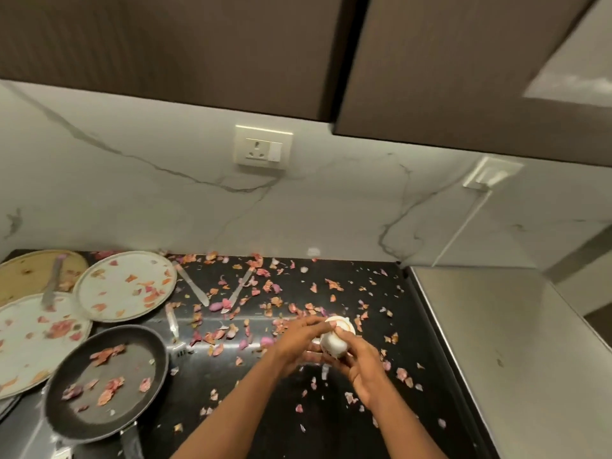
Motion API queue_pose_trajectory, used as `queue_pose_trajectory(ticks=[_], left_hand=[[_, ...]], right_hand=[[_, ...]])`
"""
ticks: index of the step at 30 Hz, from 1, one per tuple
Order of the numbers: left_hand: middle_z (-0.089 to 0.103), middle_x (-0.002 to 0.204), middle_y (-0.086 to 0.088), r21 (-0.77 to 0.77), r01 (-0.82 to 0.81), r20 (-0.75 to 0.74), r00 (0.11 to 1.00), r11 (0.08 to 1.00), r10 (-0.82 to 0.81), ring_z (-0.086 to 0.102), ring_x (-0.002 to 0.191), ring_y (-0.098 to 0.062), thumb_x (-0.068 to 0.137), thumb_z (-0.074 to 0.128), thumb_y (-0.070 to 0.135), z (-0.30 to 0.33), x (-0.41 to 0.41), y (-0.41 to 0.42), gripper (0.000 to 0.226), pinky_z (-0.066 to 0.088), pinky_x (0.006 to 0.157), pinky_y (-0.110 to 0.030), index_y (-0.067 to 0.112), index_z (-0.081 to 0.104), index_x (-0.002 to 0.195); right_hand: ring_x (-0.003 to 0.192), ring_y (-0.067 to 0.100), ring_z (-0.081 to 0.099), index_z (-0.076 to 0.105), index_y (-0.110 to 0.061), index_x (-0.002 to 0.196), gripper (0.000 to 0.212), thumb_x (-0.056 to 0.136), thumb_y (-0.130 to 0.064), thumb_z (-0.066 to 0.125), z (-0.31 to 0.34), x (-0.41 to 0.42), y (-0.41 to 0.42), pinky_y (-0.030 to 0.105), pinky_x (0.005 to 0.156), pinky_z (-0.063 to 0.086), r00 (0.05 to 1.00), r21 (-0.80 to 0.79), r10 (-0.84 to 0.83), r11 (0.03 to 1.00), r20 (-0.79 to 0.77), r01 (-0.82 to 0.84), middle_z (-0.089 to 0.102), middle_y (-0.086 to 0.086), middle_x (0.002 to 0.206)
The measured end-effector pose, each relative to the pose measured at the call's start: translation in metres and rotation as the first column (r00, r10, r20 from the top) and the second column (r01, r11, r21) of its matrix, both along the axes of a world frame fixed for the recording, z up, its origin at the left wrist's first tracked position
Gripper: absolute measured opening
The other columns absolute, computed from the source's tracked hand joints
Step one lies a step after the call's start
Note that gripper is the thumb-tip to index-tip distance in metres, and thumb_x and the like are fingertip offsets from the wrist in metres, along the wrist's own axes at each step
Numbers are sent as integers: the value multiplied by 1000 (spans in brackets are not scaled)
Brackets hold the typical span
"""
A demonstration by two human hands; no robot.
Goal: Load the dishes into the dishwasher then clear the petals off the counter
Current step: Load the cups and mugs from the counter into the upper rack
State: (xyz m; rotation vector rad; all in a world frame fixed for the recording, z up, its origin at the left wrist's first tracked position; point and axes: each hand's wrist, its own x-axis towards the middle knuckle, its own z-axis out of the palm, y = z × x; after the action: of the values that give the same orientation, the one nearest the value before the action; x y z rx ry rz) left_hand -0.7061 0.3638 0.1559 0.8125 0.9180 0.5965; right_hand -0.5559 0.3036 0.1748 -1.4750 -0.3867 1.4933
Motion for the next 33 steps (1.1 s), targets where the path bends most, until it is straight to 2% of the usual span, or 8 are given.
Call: queue_pose_trajectory(ticks=[5,7,10,13,15,21,25,33], left_hand=[[74,113,-16,-16,63,-41,997,998,-64,72,103,-36,87,78,29,-3,48,-41,33,57,91,-59,12,74,115],[74,111,-16,-11,85,-68,994,996,-86,73,101,-36,89,76,25,0,70,-61,29,57,91,-58,12,73,115],[74,108,-18,-9,95,-104,990,995,-95,72,101,-37,91,73,23,-1,106,-95,24,58,89,-57,12,73,113],[74,107,-18,-6,137,-136,981,991,-136,72,100,-37,91,70,22,-5,142,-133,21,62,80,-46,14,73,110],[74,106,-18,-4,180,-158,971,984,-178,72,102,-38,89,70,23,-8,166,-158,20,62,82,-48,14,74,107],[72,107,-25,-41,323,-159,932,946,-325,71,97,-42,85,72,21,-20,254,-246,25,57,87,-54,11,74,108],[73,105,-24,-94,387,-153,905,917,-397,72,91,-40,89,70,17,-23,310,-296,23,61,74,-46,7,72,110],[72,110,-22,-103,570,-164,798,815,-579,72,98,-41,91,68,18,-24,390,-361,23,59,88,-53,9,72,111]], right_hand=[[111,41,71,71,-6,124,40,88,-22,77,-9,41,-56,62,104,50,996,23,-81,996,-39,82,74,23,117],[110,41,71,72,-5,123,41,86,-23,77,-10,56,-79,60,104,52,991,22,-127,992,-42,128,74,22,115],[100,39,75,74,-3,118,34,88,-19,76,-10,82,-116,51,87,62,977,14,-203,979,-65,204,75,23,110],[101,34,75,76,-7,114,27,91,-22,74,-9,108,-162,49,93,60,967,7,-252,968,-46,253,77,18,107],[106,34,73,77,-9,113,26,92,-24,75,-13,128,-195,49,96,58,958,15,-285,958,-26,286,78,16,107],[104,37,74,77,-3,112,39,82,-27,83,-32,201,-298,48,91,61,888,-25,-460,887,16,460,77,19,105],[104,40,73,72,1,117,51,79,-30,88,-39,246,-358,47,87,62,834,-20,-551,834,11,551,76,22,108],[101,38,75,68,2,116,53,78,-28,90,-46,310,-438,54,91,61,727,-5,-686,728,21,686,77,21,104]])
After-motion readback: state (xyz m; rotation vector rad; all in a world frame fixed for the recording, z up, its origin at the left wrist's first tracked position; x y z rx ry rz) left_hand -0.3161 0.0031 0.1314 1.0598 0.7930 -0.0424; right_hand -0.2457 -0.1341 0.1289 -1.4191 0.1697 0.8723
